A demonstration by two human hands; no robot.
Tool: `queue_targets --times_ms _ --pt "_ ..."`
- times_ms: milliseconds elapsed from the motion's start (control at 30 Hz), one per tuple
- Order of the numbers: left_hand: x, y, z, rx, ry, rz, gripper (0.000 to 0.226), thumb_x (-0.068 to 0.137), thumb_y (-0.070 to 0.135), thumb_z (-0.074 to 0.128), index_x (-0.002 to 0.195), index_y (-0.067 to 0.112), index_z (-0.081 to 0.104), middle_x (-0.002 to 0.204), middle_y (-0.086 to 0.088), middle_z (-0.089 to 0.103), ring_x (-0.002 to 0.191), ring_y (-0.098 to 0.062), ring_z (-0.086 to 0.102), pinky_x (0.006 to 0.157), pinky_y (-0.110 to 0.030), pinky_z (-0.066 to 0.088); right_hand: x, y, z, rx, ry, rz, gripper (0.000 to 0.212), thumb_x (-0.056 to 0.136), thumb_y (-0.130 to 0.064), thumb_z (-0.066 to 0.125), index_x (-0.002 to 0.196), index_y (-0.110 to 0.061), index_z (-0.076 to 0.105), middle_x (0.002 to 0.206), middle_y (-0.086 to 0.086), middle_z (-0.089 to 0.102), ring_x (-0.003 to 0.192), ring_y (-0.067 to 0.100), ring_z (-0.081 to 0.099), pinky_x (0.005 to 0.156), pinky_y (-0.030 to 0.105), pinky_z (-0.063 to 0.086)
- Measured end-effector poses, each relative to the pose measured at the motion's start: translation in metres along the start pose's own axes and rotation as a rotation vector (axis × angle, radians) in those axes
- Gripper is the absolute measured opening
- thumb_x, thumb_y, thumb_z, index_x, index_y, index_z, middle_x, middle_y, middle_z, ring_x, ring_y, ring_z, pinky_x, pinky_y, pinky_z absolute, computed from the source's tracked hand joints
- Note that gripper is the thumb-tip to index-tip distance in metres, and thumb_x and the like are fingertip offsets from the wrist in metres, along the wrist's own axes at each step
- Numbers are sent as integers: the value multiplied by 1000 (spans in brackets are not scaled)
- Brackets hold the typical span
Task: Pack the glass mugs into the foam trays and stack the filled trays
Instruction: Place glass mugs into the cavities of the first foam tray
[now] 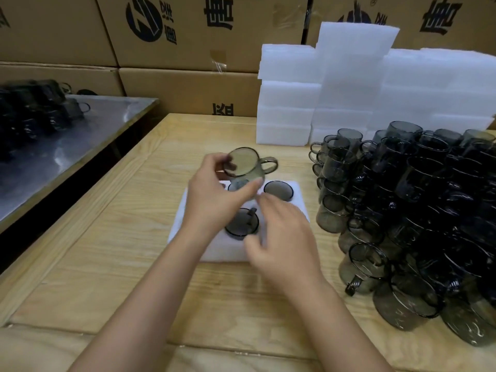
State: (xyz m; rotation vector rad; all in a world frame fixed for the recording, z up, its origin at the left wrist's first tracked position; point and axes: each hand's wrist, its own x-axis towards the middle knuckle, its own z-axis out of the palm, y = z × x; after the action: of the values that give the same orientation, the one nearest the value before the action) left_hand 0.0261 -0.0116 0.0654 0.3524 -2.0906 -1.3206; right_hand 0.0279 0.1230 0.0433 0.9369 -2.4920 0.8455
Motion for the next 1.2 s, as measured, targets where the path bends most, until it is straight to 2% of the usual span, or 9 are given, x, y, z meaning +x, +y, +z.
queue_targets --times_ms 100,200,300,433,567,667,767,1033,1200 --pt "1 -16 -17 46 10 -31 56 61 39 85 106 28 54 100 20 63 84 10 59 67 -4 40 1 -5 2 357 299 116 51 75 -11 48 125 -10 57 108 -3 63 100 11 56 86 18 40" --pt "0 -24 -25 7 -43 -52 58 58 38 88 105 25 57 99 19 68 78 8 60 71 -12 44 11 -10 2 665 252 260 52 88 -8 49 137 -23 44 116 -16 55 98 1 55 84 16 45" --pt "-1 -28 -29 -19 -44 -54 58 55 37 89 102 27 57 96 18 70 88 5 64 74 -19 47 25 -12 3 795 156 328 45 93 -9 50 134 -29 49 116 -10 60 90 -3 59 82 12 45" --pt "2 -27 -39 -38 35 -39 59 51 38 90 97 36 53 96 16 69 87 6 62 68 -10 44 47 -19 5 771 33 299 40 94 -12 49 134 -21 52 121 -7 59 83 -15 54 72 0 38" --pt "5 -30 -58 -91 -77 -53 70 62 24 84 126 26 54 102 13 68 92 2 64 78 -15 51 66 -25 3 750 -30 246 32 93 -11 54 122 -21 63 120 -13 62 100 -6 56 84 1 39" --pt "7 -34 -70 -132 -157 -68 71 67 9 81 131 23 52 109 4 69 93 -4 66 84 -25 54 74 -25 6 753 24 262 23 87 -12 63 107 -19 72 106 -10 70 97 1 63 92 18 47" --pt "7 -34 -82 -182 -235 -65 72 59 18 80 126 24 56 110 -3 69 93 -11 67 84 -26 55 79 -21 10 801 61 285 18 85 -7 65 94 -19 75 90 -7 72 82 7 68 86 30 54" --pt "7 -43 -97 -277 -401 -20 66 58 7 82 119 18 59 115 -1 69 111 -16 62 89 -25 51 81 -17 27 1056 -176 348 27 90 2 54 82 -17 69 82 2 70 81 13 69 73 22 56" --pt "7 -46 -100 -206 -495 -46 76 50 21 86 121 22 60 114 -4 67 107 -17 63 88 -23 49 78 -17 36 847 -317 270 14 91 -26 59 83 -27 70 86 -3 72 89 14 68 85 35 54"
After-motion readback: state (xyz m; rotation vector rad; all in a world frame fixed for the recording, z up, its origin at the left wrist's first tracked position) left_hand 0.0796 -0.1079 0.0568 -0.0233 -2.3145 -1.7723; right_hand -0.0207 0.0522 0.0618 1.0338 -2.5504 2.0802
